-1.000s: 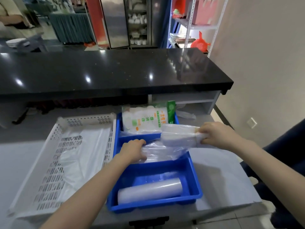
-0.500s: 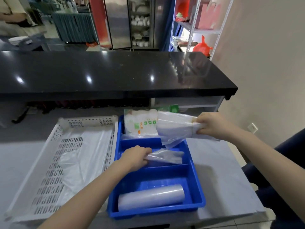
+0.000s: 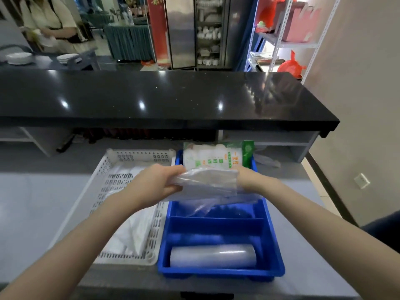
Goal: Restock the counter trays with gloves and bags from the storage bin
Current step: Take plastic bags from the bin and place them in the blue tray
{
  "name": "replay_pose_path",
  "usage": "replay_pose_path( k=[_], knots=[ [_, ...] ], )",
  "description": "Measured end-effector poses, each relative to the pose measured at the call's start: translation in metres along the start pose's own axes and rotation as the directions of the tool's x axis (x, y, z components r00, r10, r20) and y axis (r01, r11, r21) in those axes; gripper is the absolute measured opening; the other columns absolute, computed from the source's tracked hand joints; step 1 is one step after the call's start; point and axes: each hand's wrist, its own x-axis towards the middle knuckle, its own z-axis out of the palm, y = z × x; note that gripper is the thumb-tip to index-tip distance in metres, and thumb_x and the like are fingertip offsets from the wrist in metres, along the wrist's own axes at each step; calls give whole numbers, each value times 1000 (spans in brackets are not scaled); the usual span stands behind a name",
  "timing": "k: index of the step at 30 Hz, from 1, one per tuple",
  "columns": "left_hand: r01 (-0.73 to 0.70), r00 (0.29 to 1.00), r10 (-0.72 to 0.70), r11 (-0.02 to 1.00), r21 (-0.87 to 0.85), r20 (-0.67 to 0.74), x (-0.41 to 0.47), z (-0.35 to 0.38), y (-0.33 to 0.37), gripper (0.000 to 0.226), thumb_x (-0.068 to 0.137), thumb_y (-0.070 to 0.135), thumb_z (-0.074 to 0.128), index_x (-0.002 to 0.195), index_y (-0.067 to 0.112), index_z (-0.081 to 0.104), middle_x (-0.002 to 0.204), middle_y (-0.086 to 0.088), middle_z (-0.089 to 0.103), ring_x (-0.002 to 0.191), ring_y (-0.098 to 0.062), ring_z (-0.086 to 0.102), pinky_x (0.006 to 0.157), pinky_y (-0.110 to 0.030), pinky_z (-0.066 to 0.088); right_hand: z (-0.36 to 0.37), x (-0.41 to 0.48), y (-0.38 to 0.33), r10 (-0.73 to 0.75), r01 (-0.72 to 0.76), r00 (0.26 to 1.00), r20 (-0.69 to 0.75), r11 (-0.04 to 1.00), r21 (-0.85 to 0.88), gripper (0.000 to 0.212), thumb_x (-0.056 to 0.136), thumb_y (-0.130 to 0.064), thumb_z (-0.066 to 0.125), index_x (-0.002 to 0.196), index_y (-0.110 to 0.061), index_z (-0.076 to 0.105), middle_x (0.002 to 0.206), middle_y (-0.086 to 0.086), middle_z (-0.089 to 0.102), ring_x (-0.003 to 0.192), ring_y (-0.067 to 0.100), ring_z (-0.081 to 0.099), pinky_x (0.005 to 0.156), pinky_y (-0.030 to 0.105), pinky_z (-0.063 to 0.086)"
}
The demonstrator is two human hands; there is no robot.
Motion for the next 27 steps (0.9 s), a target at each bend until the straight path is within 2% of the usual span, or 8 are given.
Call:
replay_pose_path(
  k=[3,7,10,12,18,20,23,27],
  knots=[
    [49,999,-49,997,57,3,-2,-4,-10,18,83,32,67,92,28,52,85,2,64,81,-22,59,69,-38,49,10,4,-11,-18,19,994,110,1000,-6,56,75,-30,79,121,-5,58,115,12,60,106,31,57,90,35,46],
    [75,997,-76,996,55,24,0,2,-14,17,83,33,66,88,30,49,85,4,63,80,-21,59,71,-39,51,26,10,7,43,-47,988,151,998,28,36,75,-34,78,91,-5,64,91,9,64,87,28,59,71,32,49],
    [93,995,-94,994,57,16,7,6,-13,21,82,32,66,81,30,46,79,4,60,75,-21,56,64,-35,47,45,11,21,90,-106,982,165,990,94,58,72,-34,80,121,-11,60,115,5,64,103,24,59,91,34,49],
    [93,995,-94,994,64,12,12,8,-12,23,82,33,66,80,31,44,77,5,58,74,-20,53,58,-32,39,54,12,26,92,-104,990,106,988,118,64,69,-36,82,124,-14,59,118,6,65,103,24,60,93,36,49],
    [65,996,-68,997,43,57,29,10,-10,21,83,35,66,82,33,46,80,7,58,76,-18,55,55,-29,37,28,-6,43,72,-12,984,-161,937,349,26,76,-25,77,98,-27,63,94,-17,60,88,8,60,67,10,44],
    [60,995,-61,998,23,83,37,14,-8,21,82,35,67,80,31,46,80,5,60,76,-18,56,61,-33,45,6,-20,46,96,52,964,-250,849,526,18,88,-19,65,96,-35,62,96,-18,64,86,3,66,75,17,54],
    [35,993,-33,999,-14,116,51,27,1,20,81,33,68,78,30,48,76,9,57,74,-15,55,63,-35,47,-17,-38,43,133,91,961,-243,676,731,17,94,-41,50,105,-41,63,105,-15,69,89,1,67,72,19,55],
    [27,981,-6,993,-111,193,73,52,15,14,79,31,69,81,27,56,82,10,60,77,-12,57,67,-34,49,-7,-42,32,69,24,985,-160,857,514,54,72,-57,72,122,-44,55,119,-23,58,106,-3,57,88,20,45]
  ],
)
